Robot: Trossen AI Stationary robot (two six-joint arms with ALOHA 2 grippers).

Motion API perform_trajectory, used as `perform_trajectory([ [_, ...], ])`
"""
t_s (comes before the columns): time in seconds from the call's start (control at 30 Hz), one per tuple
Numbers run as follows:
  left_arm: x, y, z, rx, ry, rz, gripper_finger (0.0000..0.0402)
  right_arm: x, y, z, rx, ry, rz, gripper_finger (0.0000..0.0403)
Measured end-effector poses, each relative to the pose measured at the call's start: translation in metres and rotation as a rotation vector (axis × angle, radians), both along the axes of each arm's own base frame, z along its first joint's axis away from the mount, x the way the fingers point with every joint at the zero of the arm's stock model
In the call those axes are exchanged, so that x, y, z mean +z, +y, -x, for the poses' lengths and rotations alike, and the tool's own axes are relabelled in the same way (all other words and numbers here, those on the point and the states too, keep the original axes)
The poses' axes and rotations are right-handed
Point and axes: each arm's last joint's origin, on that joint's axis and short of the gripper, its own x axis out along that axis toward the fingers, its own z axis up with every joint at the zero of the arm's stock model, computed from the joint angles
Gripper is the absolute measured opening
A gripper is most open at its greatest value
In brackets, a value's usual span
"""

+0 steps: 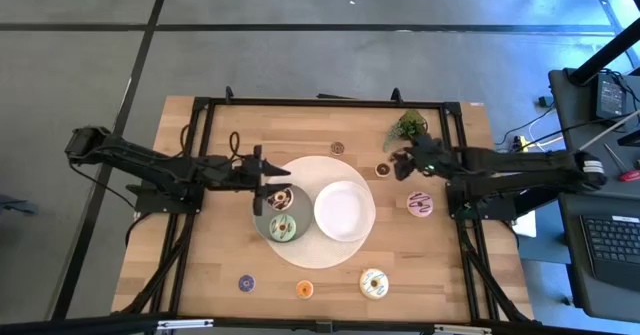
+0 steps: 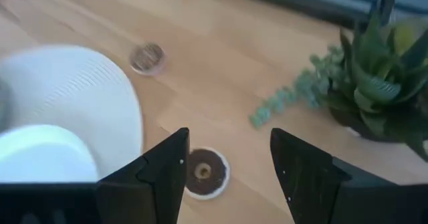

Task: Pick & Place donuts
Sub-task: Put the small dark brown donut on the white plate

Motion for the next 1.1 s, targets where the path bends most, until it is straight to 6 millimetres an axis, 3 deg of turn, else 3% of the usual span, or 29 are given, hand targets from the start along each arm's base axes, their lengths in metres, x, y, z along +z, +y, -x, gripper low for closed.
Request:
perform_trajectory([
  [0.23, 0.0, 0.0, 0.0, 0.0, 0.006, -0.001, 0.0148, -0.028, -0.016, -0.023, -0.021, 0.153, -0.01, 0.0211],
  [0.47, -0.002, 0.0, 0.0, 0.0, 0.022, -0.003, 0.0152, -0.046, -0.018, -0.038, 0.027, 0.17, -0.09, 0.0211],
  [1.1, -0.003, 0.0, 0.0, 0.001, 0.037, -0.005, 0.0148, -0.075, -0.018, -0.046, 0.002, 0.275, -0.174, 0.0211],
])
